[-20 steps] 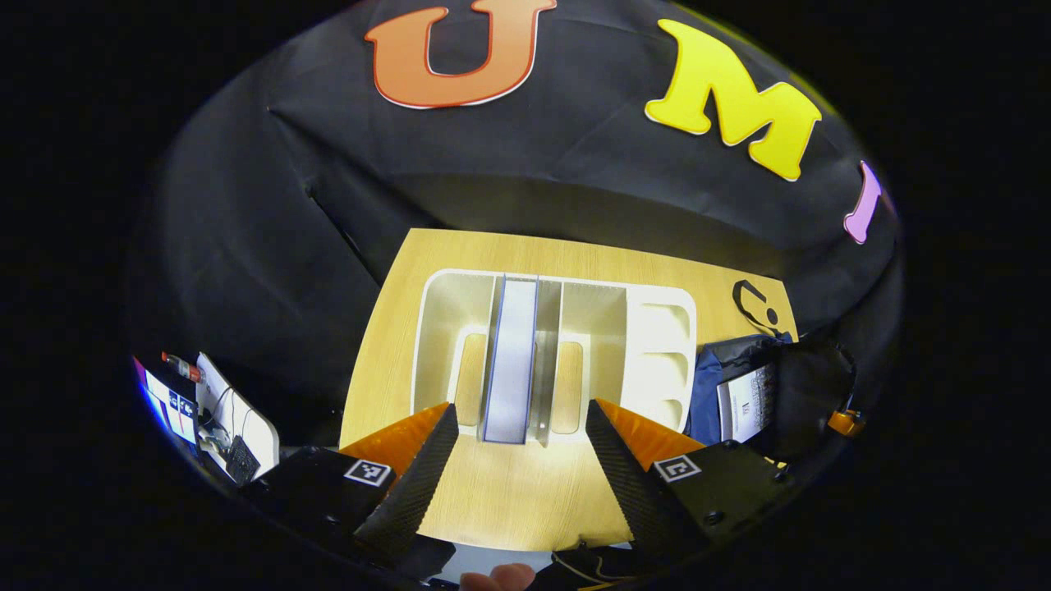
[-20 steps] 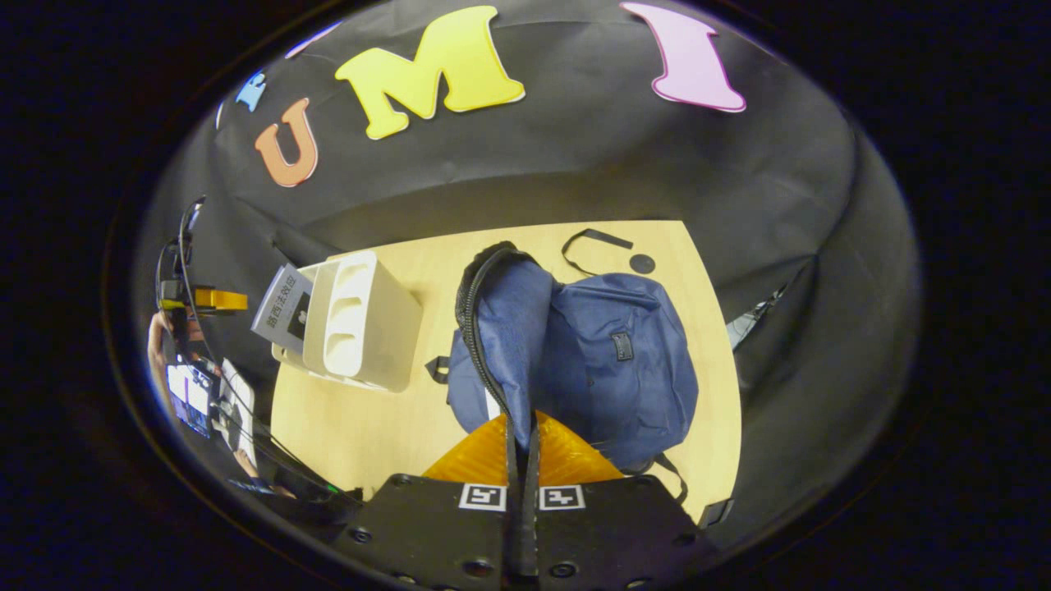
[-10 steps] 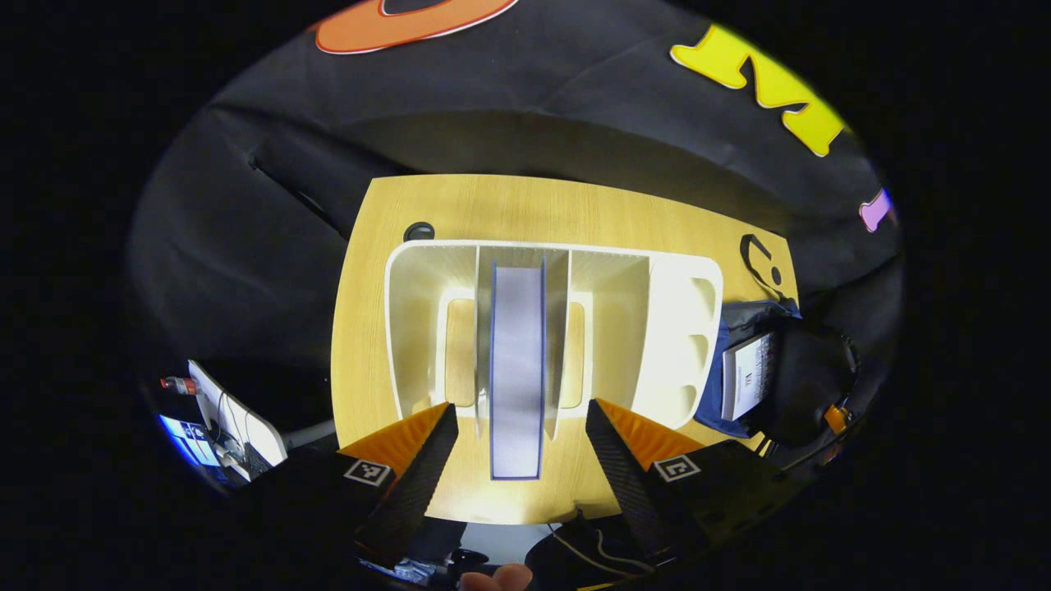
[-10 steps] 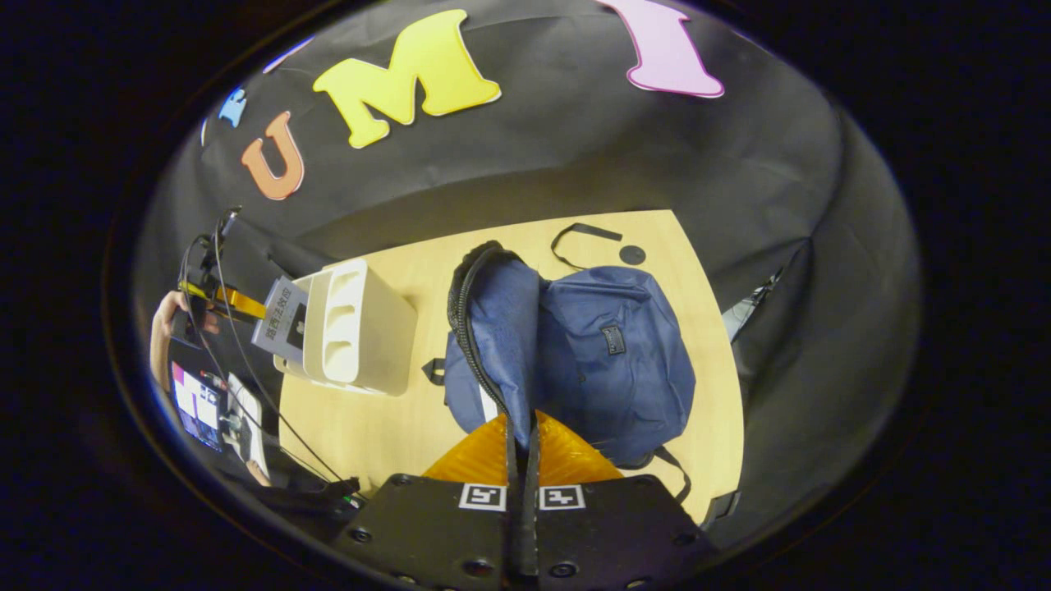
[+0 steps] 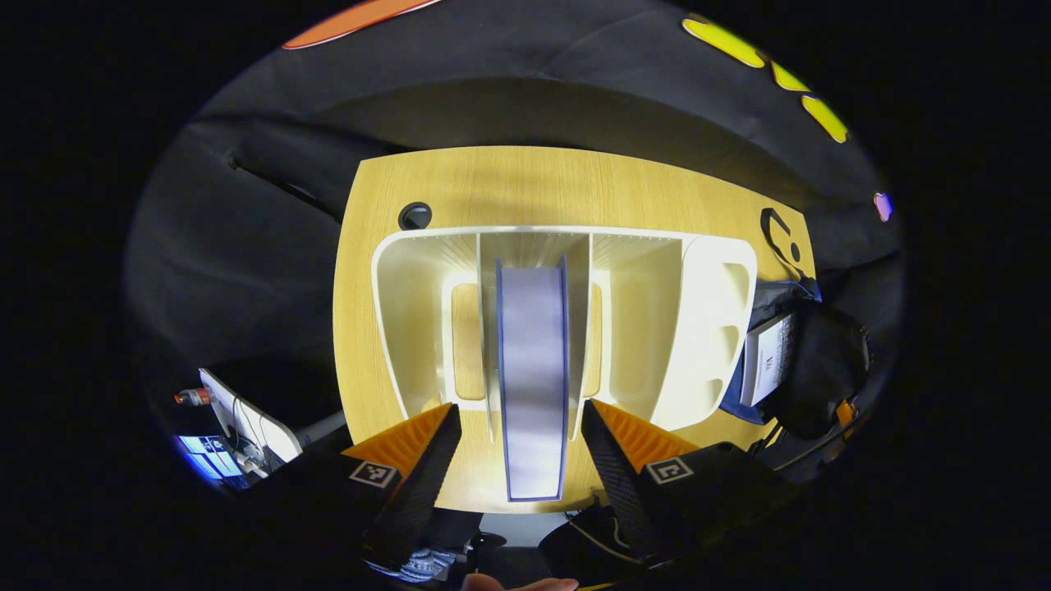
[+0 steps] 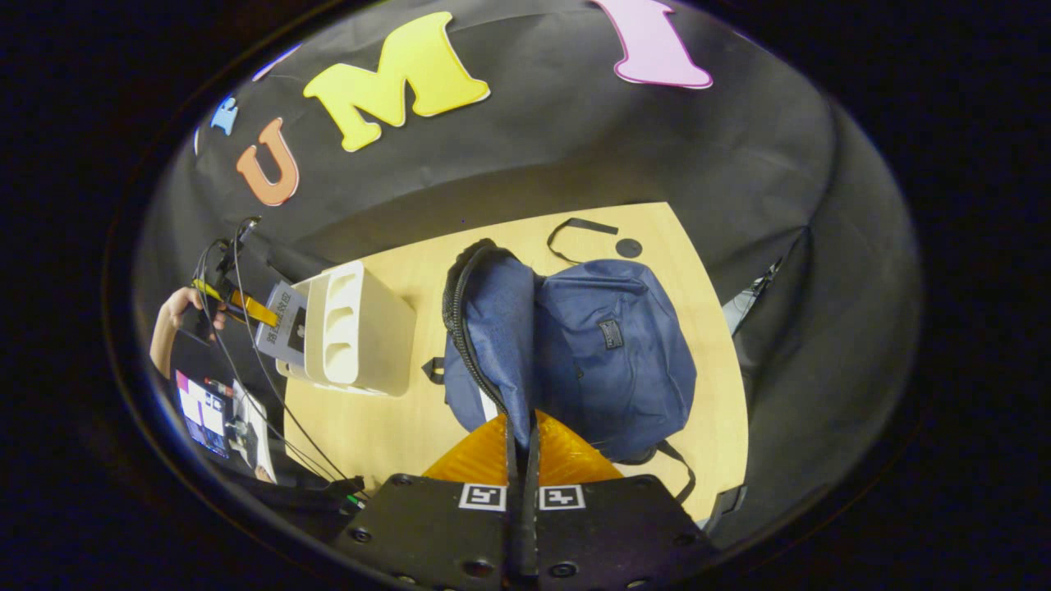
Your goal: Open the schoolbag, grab two books from the bookshelf and put them into the schoolbag.
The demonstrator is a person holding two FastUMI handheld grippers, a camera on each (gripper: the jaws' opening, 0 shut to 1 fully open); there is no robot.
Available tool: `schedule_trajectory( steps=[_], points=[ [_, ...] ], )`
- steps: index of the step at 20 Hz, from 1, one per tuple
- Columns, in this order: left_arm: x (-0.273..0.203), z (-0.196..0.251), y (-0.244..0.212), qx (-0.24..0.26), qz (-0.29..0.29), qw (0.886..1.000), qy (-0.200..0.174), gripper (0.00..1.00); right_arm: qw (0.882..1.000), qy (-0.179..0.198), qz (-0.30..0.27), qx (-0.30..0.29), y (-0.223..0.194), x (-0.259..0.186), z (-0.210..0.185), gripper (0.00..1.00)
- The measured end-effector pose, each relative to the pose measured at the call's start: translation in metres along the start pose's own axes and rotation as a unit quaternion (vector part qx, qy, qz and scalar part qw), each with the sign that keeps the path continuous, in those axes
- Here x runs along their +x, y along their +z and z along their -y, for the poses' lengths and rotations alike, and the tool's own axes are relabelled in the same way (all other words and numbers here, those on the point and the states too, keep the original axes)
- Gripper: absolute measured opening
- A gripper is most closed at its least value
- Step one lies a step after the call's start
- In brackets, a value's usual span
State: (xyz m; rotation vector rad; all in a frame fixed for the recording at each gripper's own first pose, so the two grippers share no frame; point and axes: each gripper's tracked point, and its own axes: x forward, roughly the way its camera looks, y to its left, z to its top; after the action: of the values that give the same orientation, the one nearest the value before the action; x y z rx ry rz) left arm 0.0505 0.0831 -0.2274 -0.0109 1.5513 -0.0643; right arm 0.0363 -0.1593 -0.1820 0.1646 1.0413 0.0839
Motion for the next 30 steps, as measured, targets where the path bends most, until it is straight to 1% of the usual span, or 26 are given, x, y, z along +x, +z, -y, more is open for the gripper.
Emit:
schedule_trajectory(
  steps=[1,4,6,7,8,9,10,11,12,13,14,17,20,21,22,23,24,25,26,27,28,29,30],
  points=[
    [0.002,0.000,0.000,-0.001,-0.004,1.000,0.002,0.90,1.000,0.000,0.000,0.000,0.000,-0.001,0.000,0.00],
    [0.004,0.003,0.000,-0.002,-0.010,1.000,0.000,0.84,1.000,0.000,0.000,0.000,0.000,0.000,0.000,0.00],
    [0.006,0.004,0.000,0.003,-0.012,1.000,0.004,0.77,1.000,0.000,0.001,0.001,-0.001,-0.002,0.002,0.00],
    [0.005,0.004,0.001,0.005,-0.014,1.000,0.007,0.72,1.000,0.000,0.001,0.000,-0.001,-0.002,0.002,0.00],
    [0.005,0.005,0.002,0.007,-0.015,1.000,0.010,0.70,1.000,0.001,0.002,0.001,-0.001,-0.001,0.002,0.00],
    [0.005,0.005,0.002,0.009,-0.017,1.000,0.013,0.60,1.000,0.002,0.001,0.001,-0.003,-0.001,0.002,0.00],
    [0.005,0.005,0.002,0.010,-0.018,1.000,0.016,0.66,1.000,0.002,0.001,0.000,-0.003,-0.001,0.002,0.00],
    [0.005,0.005,0.002,0.010,-0.019,1.000,0.018,0.56,1.000,0.003,0.001,0.000,-0.003,-0.001,0.002,0.00],
    [0.004,0.005,0.002,0.009,-0.019,1.000,0.020,0.52,1.000,0.003,0.002,0.000,-0.002,-0.001,0.003,0.00],
    [0.006,0.005,0.001,0.007,-0.020,1.000,0.021,0.43,1.000,0.004,0.002,0.001,-0.002,-0.001,0.002,0.00],
    [0.005,0.005,0.000,0.005,-0.021,1.000,0.021,0.48,1.000,0.004,0.003,0.001,-0.001,-0.001,0.002,0.00],
    [0.000,0.004,-0.002,-0.002,-0.018,1.000,0.022,0.44,1.000,0.004,0.003,0.004,-0.002,-0.002,0.006,0.00],
    [-0.015,-0.002,-0.011,-0.001,-0.013,0.999,0.033,0.41,1.000,0.006,0.003,0.000,-0.002,-0.002,0.006,0.00],
    [-0.022,-0.005,-0.014,0.001,-0.007,0.999,0.033,0.43,1.000,0.008,0.002,-0.002,-0.002,0.000,0.004,0.00],
    [-0.030,-0.005,-0.019,0.000,-0.002,1.000,0.029,0.40,1.000,0.011,0.001,-0.002,-0.002,0.000,0.002,0.00],
    [-0.038,-0.006,-0.027,-0.004,0.001,1.000,0.024,0.43,1.000,0.013,0.001,-0.002,-0.002,0.000,0.001,0.00],
    [-0.048,-0.007,-0.034,-0.007,0.005,1.000,0.018,0.39,1.000,0.015,0.001,-0.004,-0.002,0.000,0.000,0.00],
    [-0.060,-0.009,-0.043,-0.009,0.009,1.000,0.010,0.39,1.000,0.016,0.001,-0.005,-0.002,0.001,-0.001,0.00],
    [-0.072,-0.010,-0.052,-0.010,0.016,1.000,0.004,0.39,1.000,0.017,0.001,-0.006,-0.002,0.001,-0.001,0.00],
    [-0.084,-0.010,-0.059,-0.010,0.023,1.000,-0.004,0.42,1.000,0.019,0.002,-0.005,-0.003,0.001,-0.001,0.00],
    [-0.098,-0.011,-0.067,-0.013,0.031,0.999,-0.013,0.39,1.000,0.020,0.002,-0.005,-0.003,0.001,-0.002,0.00],
    [-0.113,-0.011,-0.075,-0.019,0.040,0.999,-0.022,0.39,1.000,0.021,0.001,-0.005,-0.004,0.001,-0.001,0.00],
    [-0.128,-0.011,-0.081,-0.024,0.051,0.998,-0.031,0.42,1.000,0.021,0.001,-0.005,-0.004,0.002,-0.002,0.00]
  ],
)
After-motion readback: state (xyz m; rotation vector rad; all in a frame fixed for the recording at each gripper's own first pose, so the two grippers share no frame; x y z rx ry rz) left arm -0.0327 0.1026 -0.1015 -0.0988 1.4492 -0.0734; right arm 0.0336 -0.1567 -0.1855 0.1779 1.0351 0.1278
